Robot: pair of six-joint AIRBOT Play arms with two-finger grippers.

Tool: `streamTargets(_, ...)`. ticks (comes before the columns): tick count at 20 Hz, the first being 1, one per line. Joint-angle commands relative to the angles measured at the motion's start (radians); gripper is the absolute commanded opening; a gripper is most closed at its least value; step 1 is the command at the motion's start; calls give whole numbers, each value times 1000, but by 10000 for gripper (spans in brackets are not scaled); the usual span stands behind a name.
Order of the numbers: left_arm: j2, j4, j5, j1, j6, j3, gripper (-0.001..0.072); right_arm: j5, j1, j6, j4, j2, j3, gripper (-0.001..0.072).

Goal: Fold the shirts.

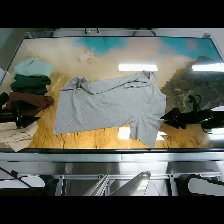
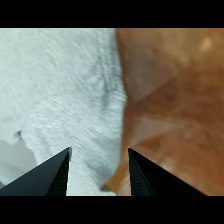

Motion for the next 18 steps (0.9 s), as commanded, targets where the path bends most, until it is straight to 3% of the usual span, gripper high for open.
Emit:
streamTargets(1,69,32,72,2,16,-122,700,-25,32,-124,154,-79,-17,433)
streamTargets(2,83,56,92,2,15,-140,700,-25,43,-145,190,-98,-16,433)
streamTargets(3,92,87,107,0,11,-151,700,-22,54,-175,232,-114,-16,357)
streamTargets(5,110,151,125,-12,-27,-171,700,-22,68,-191,264,-125,-14,327)
streamTargets(6,117,192,134,-24,-49,-174,700,-13,73,-206,265,-125,-10,121)
streamTargets(7,123,241,141,-42,-78,-170,700,-9,75,-205,265,-125,-6,32)
streamTargets(12,135,419,212,-144,-209,-171,701,9,75,-236,265,-123,-4,18)
streamTargets(18,15,247,242,-333,-161,-171,699,16,75,-243,268,-123,-4,18)
